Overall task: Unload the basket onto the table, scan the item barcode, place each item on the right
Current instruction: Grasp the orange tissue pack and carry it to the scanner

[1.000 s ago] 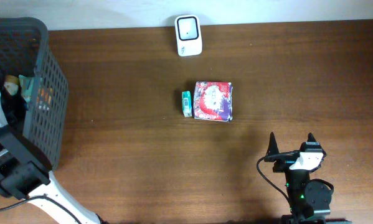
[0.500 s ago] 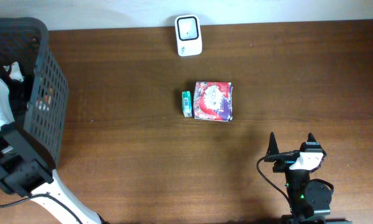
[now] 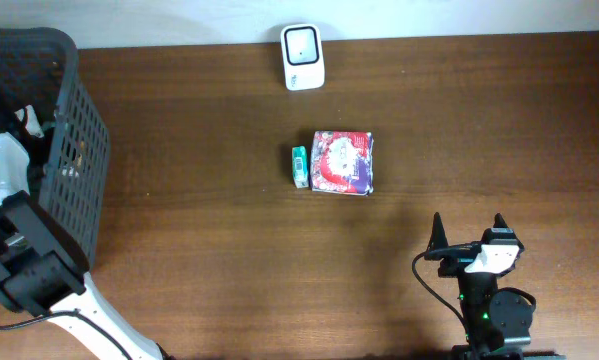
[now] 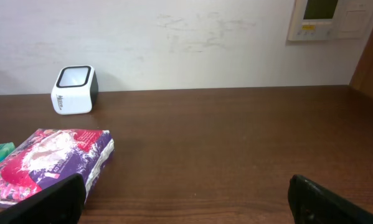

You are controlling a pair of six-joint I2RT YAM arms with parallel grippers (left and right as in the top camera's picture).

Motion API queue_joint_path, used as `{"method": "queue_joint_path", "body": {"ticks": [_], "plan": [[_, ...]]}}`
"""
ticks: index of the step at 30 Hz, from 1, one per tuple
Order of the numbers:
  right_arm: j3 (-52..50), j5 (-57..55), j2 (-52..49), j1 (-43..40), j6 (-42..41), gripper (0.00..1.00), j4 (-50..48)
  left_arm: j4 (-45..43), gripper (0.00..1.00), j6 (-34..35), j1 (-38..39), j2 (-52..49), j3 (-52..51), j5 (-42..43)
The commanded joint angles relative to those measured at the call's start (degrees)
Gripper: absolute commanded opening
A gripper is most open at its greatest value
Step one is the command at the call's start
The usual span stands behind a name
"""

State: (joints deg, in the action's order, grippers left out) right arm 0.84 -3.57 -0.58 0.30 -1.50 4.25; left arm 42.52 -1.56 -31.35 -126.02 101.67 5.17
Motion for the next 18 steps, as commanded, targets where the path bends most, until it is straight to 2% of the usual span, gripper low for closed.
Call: {"method": "queue_joint_path", "body": {"ticks": [1, 4, 6, 7, 9, 10, 11, 18], "plan": [[-0.52, -0.09, 0.37, -0.33, -0.31, 0.99, 0.17, -0.48, 0.64, -0.66, -0.13, -1.64, -0.37, 6.40], [-0.52, -0.09, 0.37, -0.33, -0.31, 0.99, 0.17, -0.04, 0.53, -0.66, -0.15, -4.68, -0.37, 7.69], [-0.52, -0.09, 0.37, -0.33, -0.31, 0.99, 0.17, -0.09, 0.31, -0.63, -0.20, -4.83, -0.35, 7.72], [-0.52, -0.09, 0.37, -0.33, -0.31, 0.98, 0.17, 0.00, 0.24, -0.63, -0.20, -4.76, -0.35, 7.72], [-0.52, -0.09, 0.37, -0.33, -0.31, 0.99, 0.17, 0.87, 0.17, -0.63, -0.20, -4.74, -0.33, 7.72], [-0.52, -0.09, 0.37, -0.33, -0.31, 0.98, 0.17, 1.84, 0.06, -0.63, -0.20, -4.68, -0.31, 7.72], [-0.52, -0.09, 0.37, -0.33, -0.31, 0.99, 0.17, 2.91, 0.00, -0.63, -0.20, -4.46, -0.13, 7.72], [-0.52, -0.09, 0.37, -0.33, -0.31, 0.99, 0.17, 13.22, 0.00, -0.63, -0.59, 0.28, 7.85, 7.74]]}}
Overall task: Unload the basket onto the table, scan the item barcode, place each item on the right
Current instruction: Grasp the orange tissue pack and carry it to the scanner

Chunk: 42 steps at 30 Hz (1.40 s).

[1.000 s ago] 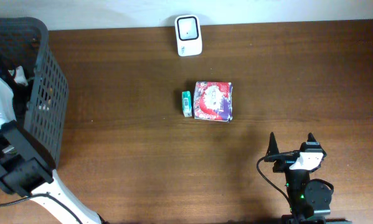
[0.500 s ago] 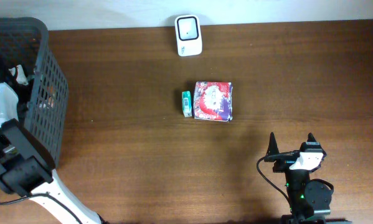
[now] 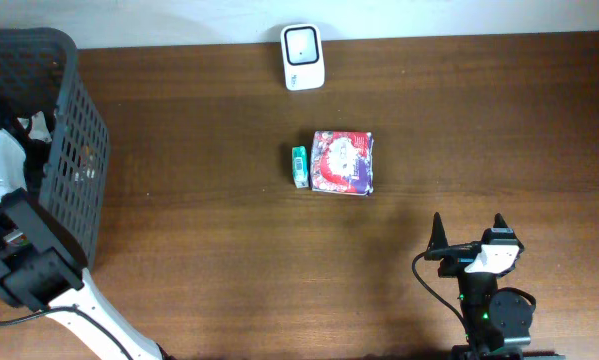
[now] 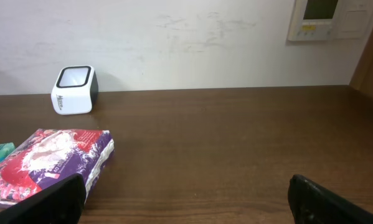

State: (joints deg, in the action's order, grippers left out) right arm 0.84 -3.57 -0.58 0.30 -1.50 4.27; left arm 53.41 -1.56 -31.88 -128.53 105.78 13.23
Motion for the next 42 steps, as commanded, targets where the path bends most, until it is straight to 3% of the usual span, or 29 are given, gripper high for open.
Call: {"method": "queue_joint_path", "body": {"ticks": [1, 12, 16, 19, 24, 28, 32, 34, 36, 37, 40, 42], "plan": [[-0.52, -0.09, 0.37, -0.33, -0.31, 0.99, 0.15, 3.32, 0.00, -0.63, -0.07, 4.26, 4.66, -0.35], [-0.52, -0.09, 0.37, -0.33, -0.31, 0.99, 0.15, 5.66, 0.00, 2.40, -1.22, 20.09, 4.87, 4.15], [-0.52, -0.09, 0.37, -0.33, -0.31, 0.98, 0.15, 6.34, 0.00, 2.38, -2.12, 19.85, 3.45, -3.15], [-0.52, -0.09, 0.37, -0.33, -0.31, 0.98, 0.15, 5.35, 0.00, 2.38, -2.23, 19.78, 0.22, -3.67], [-0.52, -0.09, 0.37, -0.33, -0.31, 0.99, 0.15, -0.66, 0.00, 2.38, -2.43, 19.74, -9.68, -3.65], [-0.52, -0.09, 0.37, -0.33, -0.31, 0.99, 0.15, -13.94, 0.00, 2.38, -2.43, 19.74, -23.65, -3.63], [-0.52, -0.09, 0.37, -0.33, -0.31, 0.99, 0.15, -16.35, 0.00, 2.40, -2.45, 20.79, -22.23, -1.53], [-0.52, -0.09, 0.37, -0.33, -0.31, 0.99, 0.15, -16.09, 0.00, 2.40, -2.43, 23.58, -19.37, 3.43], [-0.52, -0.09, 0.37, -0.33, -0.31, 0.99, 0.15, -17.33, 0.29, 2.40, -2.43, 26.32, -18.73, 7.52], [-0.52, -0.09, 0.37, -0.33, -0.31, 0.98, 0.15, -17.40, 0.30, 2.38, -2.43, 26.99, -18.73, 7.56], [-0.52, -0.09, 0.37, -0.33, -0.31, 0.98, 0.15, -15.21, 0.00, 2.38, -2.54, 26.91, -18.73, 3.74], [-0.52, -0.09, 0.37, -0.33, -0.31, 0.99, 0.15, -14.78, 0.00, 2.38, -2.54, 26.91, -18.73, 1.99]]}}
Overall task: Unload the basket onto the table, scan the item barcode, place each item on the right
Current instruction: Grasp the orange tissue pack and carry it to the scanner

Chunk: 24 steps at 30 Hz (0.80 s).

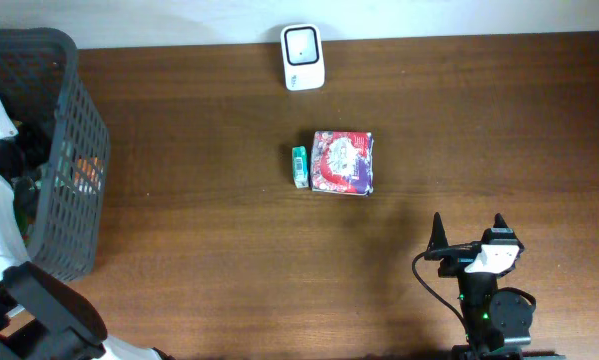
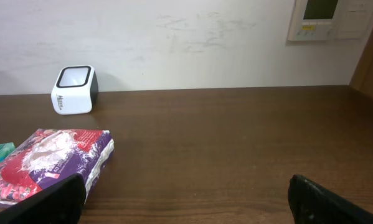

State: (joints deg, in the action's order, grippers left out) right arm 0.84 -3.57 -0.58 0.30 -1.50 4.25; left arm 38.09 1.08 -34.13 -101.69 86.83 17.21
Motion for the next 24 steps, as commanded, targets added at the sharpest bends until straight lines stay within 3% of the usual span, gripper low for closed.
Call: {"method": "queue_joint_path", "body": {"ticks": [1, 2, 3, 9, 16, 17, 19, 21, 24], "plan": [[-0.52, -0.09, 0.37, -0.33, -0.31, 0.98, 0.17, 0.52, 0.00, -0.26, -0.28, 0.07, 0.22, -1.99], [-0.52, -0.09, 0.37, -0.33, -0.31, 0.98, 0.17, 0.55, 0.02, -0.26, -0.28, 0.07, 0.22, -2.01], [-0.52, -0.07, 0.37, -0.33, -0.31, 0.98, 0.17, 0.50, 0.33, -0.28, -0.28, 0.04, 0.22, -2.10], [-0.52, -0.09, 0.37, -0.33, -0.31, 0.99, 0.17, 1.11, 0.57, -2.67, -0.28, -5.53, 0.22, -7.91], [-0.52, -0.09, 0.37, -0.33, -0.31, 0.99, 0.17, 0.31, 0.55, -2.89, -2.40, -7.72, 0.22, -9.42], [-0.52, -0.09, 0.37, -0.33, -0.31, 0.98, 0.17, 0.55, 0.49, -2.91, -3.52, -8.04, 0.22, -8.00], [-0.52, -0.09, 0.37, -0.33, -0.31, 0.99, 0.17, 1.18, 0.48, -4.90, -4.72, -8.28, 0.22, -3.45], [-0.52, -0.09, 0.37, -0.33, -0.31, 0.99, 0.17, 1.18, 0.52, -8.92, -4.63, -8.81, 0.22, 1.25], [-0.52, -0.09, 0.37, -0.33, -0.31, 0.99, 0.17, 1.22, 0.56, -9.86, -3.32, -11.28, 0.22, 0.92]]}}
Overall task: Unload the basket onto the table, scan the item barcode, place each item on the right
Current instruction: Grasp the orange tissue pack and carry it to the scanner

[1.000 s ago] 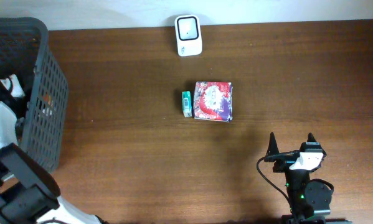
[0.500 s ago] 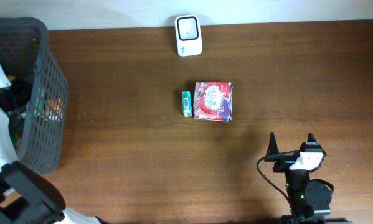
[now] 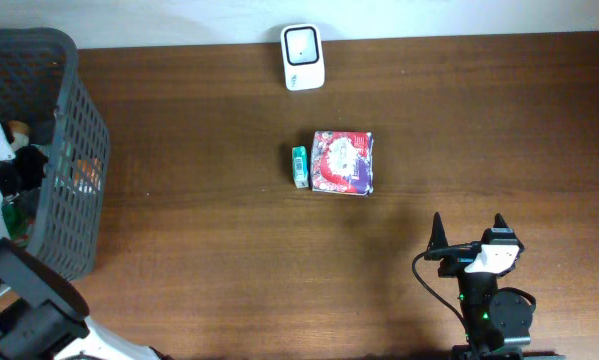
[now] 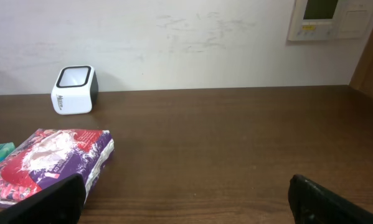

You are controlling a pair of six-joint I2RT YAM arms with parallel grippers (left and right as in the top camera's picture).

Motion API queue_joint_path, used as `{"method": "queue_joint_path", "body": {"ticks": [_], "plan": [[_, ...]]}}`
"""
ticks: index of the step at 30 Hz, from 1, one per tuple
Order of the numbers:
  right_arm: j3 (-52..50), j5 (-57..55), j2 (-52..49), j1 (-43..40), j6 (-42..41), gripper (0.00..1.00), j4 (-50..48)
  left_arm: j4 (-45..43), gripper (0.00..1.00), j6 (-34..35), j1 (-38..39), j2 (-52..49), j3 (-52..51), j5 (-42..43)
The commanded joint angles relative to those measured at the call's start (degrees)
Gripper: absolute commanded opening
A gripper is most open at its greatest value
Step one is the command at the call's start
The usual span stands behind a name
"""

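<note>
A white barcode scanner (image 3: pixel 302 44) (image 4: pixel 74 90) stands at the table's far edge. A red and purple packet (image 3: pixel 343 162) (image 4: pixel 49 162) lies mid-table with a small green box (image 3: pixel 299 166) against its left side. My right gripper (image 3: pixel 469 232) (image 4: pixel 186 205) rests open near the front edge, facing the packet, with nothing between its fingertips (image 4: pixel 52 200). My left arm reaches into the dark basket (image 3: pixel 74 150) at the left. Its gripper (image 3: pixel 1 140) is down among the contents, and its jaws are hidden.
The basket holds several items, one of them orange (image 3: pixel 87 172). A wall panel (image 4: pixel 329 18) hangs behind the table at the right. Bare brown tabletop (image 3: pixel 479 130) lies between my right gripper and the scanner.
My left arm has shifted a little inside the basket, its white end now lower and its black base further left. The right gripper, the packet, the green box and the scanner are unmoved.
At first my left arm was bent over the basket's front left with its black wrist outside the rim. It stayed much the same, then stood along the left edge with its end in the basket, where it is now. The right gripper stayed open throughout.
</note>
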State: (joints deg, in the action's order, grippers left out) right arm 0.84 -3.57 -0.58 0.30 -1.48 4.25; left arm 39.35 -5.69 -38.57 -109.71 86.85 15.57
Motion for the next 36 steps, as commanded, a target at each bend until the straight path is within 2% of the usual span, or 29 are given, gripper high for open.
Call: {"method": "queue_joint_path", "body": {"ticks": [1, 4, 7, 13, 15, 16, 17, 19, 20, 23, 30, 31, 32, 36], "plan": [[-0.52, -0.09, 0.37, -0.33, -0.33, 0.98, 0.17, -0.11, 0.59, -3.06, 1.44, -4.59, 0.20, 2.23], [-0.52, -0.09, 0.37, -0.33, -0.33, 0.99, 0.17, -0.96, 0.59, -3.02, 1.40, -6.51, 0.20, 2.29], [-0.52, -0.09, 0.37, -0.33, -0.33, 0.98, 0.17, -1.42, 0.52, -3.02, 1.44, -7.32, 0.20, 2.36], [-0.52, -0.09, 0.37, -0.33, -0.33, 0.99, 0.17, -1.62, 0.51, -3.02, 1.44, -9.46, 0.20, 3.78], [-0.52, -0.09, 0.37, -0.33, -0.33, 0.99, 0.17, -1.66, 0.45, -3.04, 1.38, -9.99, 0.20, 3.69], [-0.52, -0.09, 0.37, -0.33, -0.33, 0.99, 0.17, -1.84, 0.37, -3.02, 1.31, -9.99, 0.20, 3.54], [-0.52, -0.09, 0.37, -0.33, -0.33, 0.99, 0.17, -2.01, 0.24, -2.97, 1.14, -9.94, 0.37, 3.61], [-0.52, -0.09, 0.37, -0.33, -0.33, 0.99, 0.17, -1.70, 0.16, -1.40, 0.85, -9.90, 1.73, 3.56], [-0.52, -0.09, 0.37, -0.33, -0.33, 0.99, 0.17, -0.94, 0.00, 0.83, 0.63, -9.84, 3.43, 3.78], [-0.52, -0.09, 0.37, -0.33, -0.33, 0.99, 0.17, 0.92, 0.00, 3.58, 0.46, -9.79, 7.10, 3.78], [-0.52, -0.09, 0.37, -0.33, -0.33, 0.99, 0.17, 5.68, 0.00, 3.54, 0.42, -9.75, 9.25, 3.76], [-0.52, -0.09, 0.37, -0.33, -0.33, 0.98, 0.17, 7.52, 0.14, 3.48, 0.44, -9.99, 9.03, 3.72], [-0.52, -0.09, 0.37, -0.33, -0.33, 0.99, 0.17, 8.81, 0.36, 3.04, 0.44, -10.60, 8.79, 3.61], [-0.52, -0.09, 0.37, -0.33, -0.33, 0.99, 0.17, 10.84, 0.45, 1.27, 0.66, -14.45, 8.76, 3.74]]}}
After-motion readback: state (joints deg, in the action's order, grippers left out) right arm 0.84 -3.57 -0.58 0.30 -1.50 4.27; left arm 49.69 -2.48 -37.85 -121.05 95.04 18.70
